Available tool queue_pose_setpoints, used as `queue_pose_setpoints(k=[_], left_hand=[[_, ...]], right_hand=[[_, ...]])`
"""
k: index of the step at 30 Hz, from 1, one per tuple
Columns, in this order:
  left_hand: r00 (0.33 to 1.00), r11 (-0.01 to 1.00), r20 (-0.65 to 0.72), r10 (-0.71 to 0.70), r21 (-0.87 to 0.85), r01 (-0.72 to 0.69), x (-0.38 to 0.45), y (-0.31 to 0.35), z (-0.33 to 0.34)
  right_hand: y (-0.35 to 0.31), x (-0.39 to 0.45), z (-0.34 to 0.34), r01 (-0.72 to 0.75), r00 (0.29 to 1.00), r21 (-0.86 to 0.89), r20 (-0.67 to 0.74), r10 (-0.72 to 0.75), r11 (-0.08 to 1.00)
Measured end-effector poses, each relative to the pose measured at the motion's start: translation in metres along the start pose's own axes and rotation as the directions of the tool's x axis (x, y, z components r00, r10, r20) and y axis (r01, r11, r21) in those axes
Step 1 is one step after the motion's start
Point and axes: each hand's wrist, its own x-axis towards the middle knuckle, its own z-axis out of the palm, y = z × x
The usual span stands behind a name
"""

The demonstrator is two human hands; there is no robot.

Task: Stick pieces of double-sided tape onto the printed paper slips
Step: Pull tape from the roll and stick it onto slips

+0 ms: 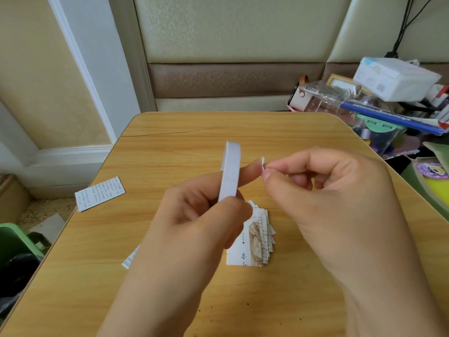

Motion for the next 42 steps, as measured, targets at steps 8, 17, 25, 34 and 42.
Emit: queue_pose_setpoints(k=[8, 17, 25, 34, 42], left_hand=[[0.998, 0.989, 0.061, 0.0, -0.151, 0.009, 0.002, -0.003, -0.004], [0.996, 0.97, 0.089, -0.022, -0.238, 0.042, 0.001, 0.0, -0.003], [0.998, 0.979, 0.065, 0.0, -0.202, 0.014, 0.002, -0.001, -0.001], [0.999, 0.995, 0.05, 0.02, -0.1, -0.015, 0.001, -0.002, 0.0], [0.999, 0.999, 0.029, 0.02, -0.051, -0.019, 0.002, -0.001, 0.001]], right_hand=[[0.004, 0.002, -0.002, -0.043, 0.998, 0.087, 0.057, 0.038, 0.995], [0.005, 0.003, -0.002, -0.057, 0.996, 0.12, 0.072, 0.048, 0.991], [-0.001, 0.001, -0.011, 0.06, 0.996, -0.021, 0.065, -0.059, 0.998], [-0.002, 0.0, -0.007, 0.138, 0.99, -0.155, 0.001, -0.14, 0.978], [-0.004, -0.002, -0.007, 0.168, 0.984, -0.223, -0.014, -0.175, 0.96]])
